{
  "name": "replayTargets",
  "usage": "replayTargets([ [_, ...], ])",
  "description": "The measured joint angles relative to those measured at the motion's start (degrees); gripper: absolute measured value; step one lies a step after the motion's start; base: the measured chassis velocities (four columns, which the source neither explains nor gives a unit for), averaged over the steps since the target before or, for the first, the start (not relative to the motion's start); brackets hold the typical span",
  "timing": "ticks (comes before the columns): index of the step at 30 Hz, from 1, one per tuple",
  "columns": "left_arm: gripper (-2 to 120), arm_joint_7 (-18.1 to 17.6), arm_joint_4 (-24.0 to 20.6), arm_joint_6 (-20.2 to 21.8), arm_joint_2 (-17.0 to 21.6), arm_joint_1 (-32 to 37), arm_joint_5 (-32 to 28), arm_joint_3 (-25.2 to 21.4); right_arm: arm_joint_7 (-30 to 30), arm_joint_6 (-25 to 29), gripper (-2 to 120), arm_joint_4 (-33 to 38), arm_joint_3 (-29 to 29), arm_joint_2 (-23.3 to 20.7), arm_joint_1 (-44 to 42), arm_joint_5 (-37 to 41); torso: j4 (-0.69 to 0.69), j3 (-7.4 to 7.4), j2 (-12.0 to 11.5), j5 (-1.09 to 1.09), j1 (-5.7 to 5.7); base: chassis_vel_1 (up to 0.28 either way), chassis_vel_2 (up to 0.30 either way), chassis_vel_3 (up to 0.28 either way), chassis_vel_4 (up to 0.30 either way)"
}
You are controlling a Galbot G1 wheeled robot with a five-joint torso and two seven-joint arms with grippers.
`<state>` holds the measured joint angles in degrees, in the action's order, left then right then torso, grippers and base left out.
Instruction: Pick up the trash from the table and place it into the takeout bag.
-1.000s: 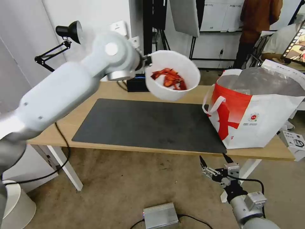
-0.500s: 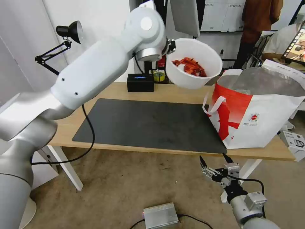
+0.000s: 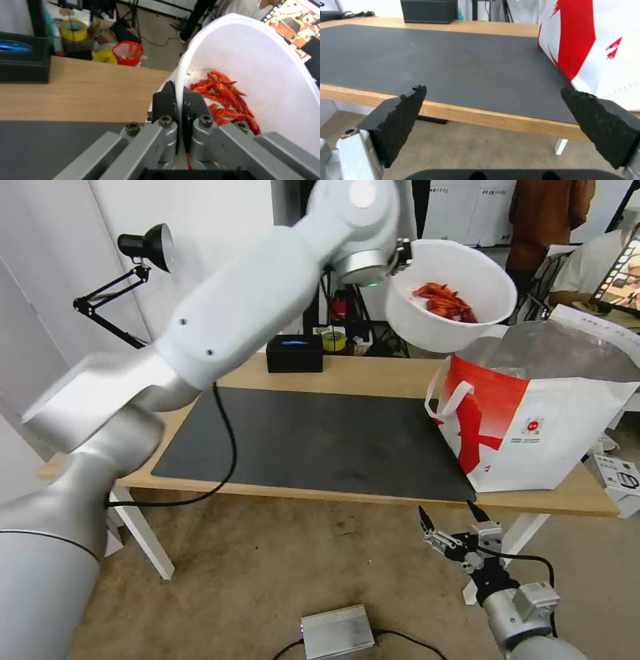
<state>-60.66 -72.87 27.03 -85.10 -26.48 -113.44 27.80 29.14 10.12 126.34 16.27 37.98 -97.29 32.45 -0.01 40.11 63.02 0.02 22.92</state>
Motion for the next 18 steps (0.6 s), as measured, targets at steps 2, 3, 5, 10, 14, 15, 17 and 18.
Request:
replayTargets([
  [2, 0, 0.7, 2.0, 0.1, -1.9, -0.1, 0.7, 0.1, 0.0, 0.0, 100, 0.0, 0.0, 0.0, 0.0, 0.0, 0.00, 0.00, 0.0, 0.00, 0.00, 0.000, 0.000, 0.000, 0.000],
  [3, 0, 1.2, 3.5, 0.2, -3.2, -0.3, 1.3, 0.1, 0.0, 0.0, 100, 0.0, 0.0, 0.0, 0.0, 0.0, 0.00, 0.00, 0.0, 0.00, 0.00, 0.000, 0.000, 0.000, 0.000],
  [5, 0, 1.6, 4.5, 0.3, -4.1, -0.4, 1.7, 0.1, 0.0, 0.0, 100, 0.0, 0.0, 0.0, 0.0, 0.0, 0.00, 0.00, 0.0, 0.00, 0.00, 0.000, 0.000, 0.000, 0.000],
  [10, 0, 3.7, 8.2, 0.5, -6.5, -0.8, 3.5, 0.4, 0.0, 0.0, 100, 0.0, 0.0, 0.0, 0.0, 0.0, -0.01, 0.00, 0.0, 0.00, 0.00, 0.000, 0.000, 0.000, 0.000],
  [14, 0, 5.5, 9.2, 0.2, -6.6, -0.9, 4.4, 1.6, 0.0, 0.0, 100, 0.0, 0.0, 0.0, 0.0, 0.0, 0.01, 0.00, 0.0, 0.00, 0.00, 0.000, 0.000, 0.000, 0.000],
  [15, 0, 6.3, 9.4, 0.2, -6.6, -0.8, 5.0, 1.9, 0.0, 0.0, 100, 0.0, 0.0, 0.0, 0.0, 0.0, 0.01, 0.00, 0.0, -0.01, 0.00, 0.000, 0.000, 0.000, 0.000],
  [17, 0, 7.8, 9.7, 0.3, -6.5, -0.5, 5.9, 2.7, 0.0, 0.0, 100, 0.0, 0.0, 0.0, 0.0, 0.0, 0.01, 0.00, 0.0, -0.01, 0.00, 0.000, 0.000, 0.000, 0.000],
  [18, 0, 7.8, 9.7, 0.3, -6.5, -0.5, 5.9, 2.7, 0.0, 0.0, 100, 0.0, 0.0, 0.0, 0.0, 0.0, 0.01, 0.00, 0.0, -0.01, 0.00, 0.000, 0.000, 0.000, 0.000],
])
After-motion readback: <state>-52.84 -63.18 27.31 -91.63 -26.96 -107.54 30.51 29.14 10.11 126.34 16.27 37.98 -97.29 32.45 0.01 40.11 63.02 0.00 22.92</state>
